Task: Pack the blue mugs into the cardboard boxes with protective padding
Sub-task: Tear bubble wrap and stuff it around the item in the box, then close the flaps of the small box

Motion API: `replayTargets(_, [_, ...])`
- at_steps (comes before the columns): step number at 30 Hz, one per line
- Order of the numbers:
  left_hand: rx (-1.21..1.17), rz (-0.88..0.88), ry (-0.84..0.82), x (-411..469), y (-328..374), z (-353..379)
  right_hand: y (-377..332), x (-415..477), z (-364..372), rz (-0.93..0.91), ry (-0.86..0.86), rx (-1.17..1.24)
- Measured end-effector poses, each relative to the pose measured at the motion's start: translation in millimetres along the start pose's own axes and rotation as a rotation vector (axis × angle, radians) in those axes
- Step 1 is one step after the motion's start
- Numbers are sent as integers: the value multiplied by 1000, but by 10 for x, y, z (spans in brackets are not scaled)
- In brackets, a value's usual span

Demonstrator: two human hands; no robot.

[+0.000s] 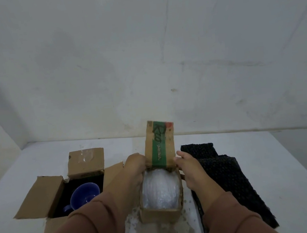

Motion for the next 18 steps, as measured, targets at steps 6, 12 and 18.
replayTargets(6, [-126, 140, -46, -323, 86, -74, -90, -119, -111, -106, -17, -64])
replayTargets(12, [-242, -2, -164, -703, -70, -50, 115, -290, -168, -95, -72, -103])
replayTargets(18, [127, 87, -183, -919, -232, -21, 328, -461, -151, -133, 70, -246])
Point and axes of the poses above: each hand's wrist, its own x-axis towards the middle knuckle, its own z-axis out of the palm, y = z × x, the point moved 7 cm from there along x, towards the middle knuckle, and after that the axes turned 8 degrees about z, right-handed, at the moved point
